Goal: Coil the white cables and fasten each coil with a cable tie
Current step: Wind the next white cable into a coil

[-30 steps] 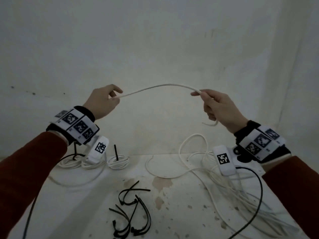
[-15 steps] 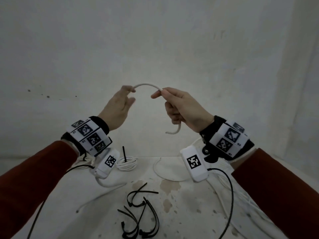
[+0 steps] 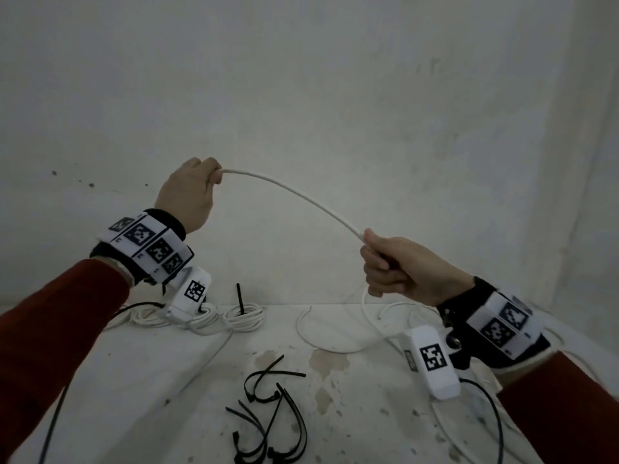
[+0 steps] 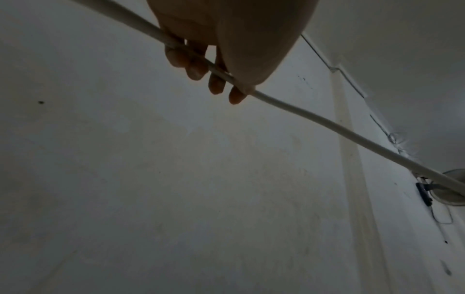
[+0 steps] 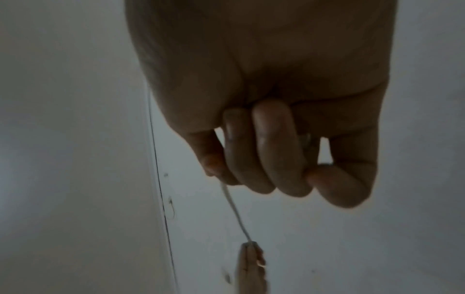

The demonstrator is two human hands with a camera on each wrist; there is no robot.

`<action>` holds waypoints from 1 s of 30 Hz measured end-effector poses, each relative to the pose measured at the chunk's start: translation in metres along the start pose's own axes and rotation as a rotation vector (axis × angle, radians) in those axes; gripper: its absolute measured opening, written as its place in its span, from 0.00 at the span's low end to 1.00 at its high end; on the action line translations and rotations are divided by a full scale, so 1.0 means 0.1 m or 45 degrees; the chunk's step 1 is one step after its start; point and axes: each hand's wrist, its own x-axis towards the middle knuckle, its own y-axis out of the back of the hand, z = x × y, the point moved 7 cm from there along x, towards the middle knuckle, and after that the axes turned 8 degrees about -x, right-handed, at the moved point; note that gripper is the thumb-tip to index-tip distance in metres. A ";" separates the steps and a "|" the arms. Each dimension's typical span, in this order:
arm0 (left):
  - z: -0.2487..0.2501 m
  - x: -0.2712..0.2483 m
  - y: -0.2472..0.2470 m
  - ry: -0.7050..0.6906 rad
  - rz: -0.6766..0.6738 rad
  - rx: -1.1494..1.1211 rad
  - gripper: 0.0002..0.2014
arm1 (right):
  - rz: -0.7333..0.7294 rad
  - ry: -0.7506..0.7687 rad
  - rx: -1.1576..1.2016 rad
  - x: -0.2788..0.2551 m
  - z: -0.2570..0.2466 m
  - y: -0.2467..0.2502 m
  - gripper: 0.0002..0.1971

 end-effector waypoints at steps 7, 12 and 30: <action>0.29 -0.29 -0.25 -0.353 -0.191 0.307 0.05 | -0.098 0.448 0.879 -0.05 -0.42 0.08 0.17; 0.69 -0.58 -0.37 -0.647 -0.326 0.451 0.14 | 0.228 0.675 0.895 0.05 -0.62 0.05 0.15; 1.00 -0.88 -0.20 -0.905 -0.340 0.511 0.10 | 0.066 0.400 -1.444 0.56 -0.21 -0.55 0.15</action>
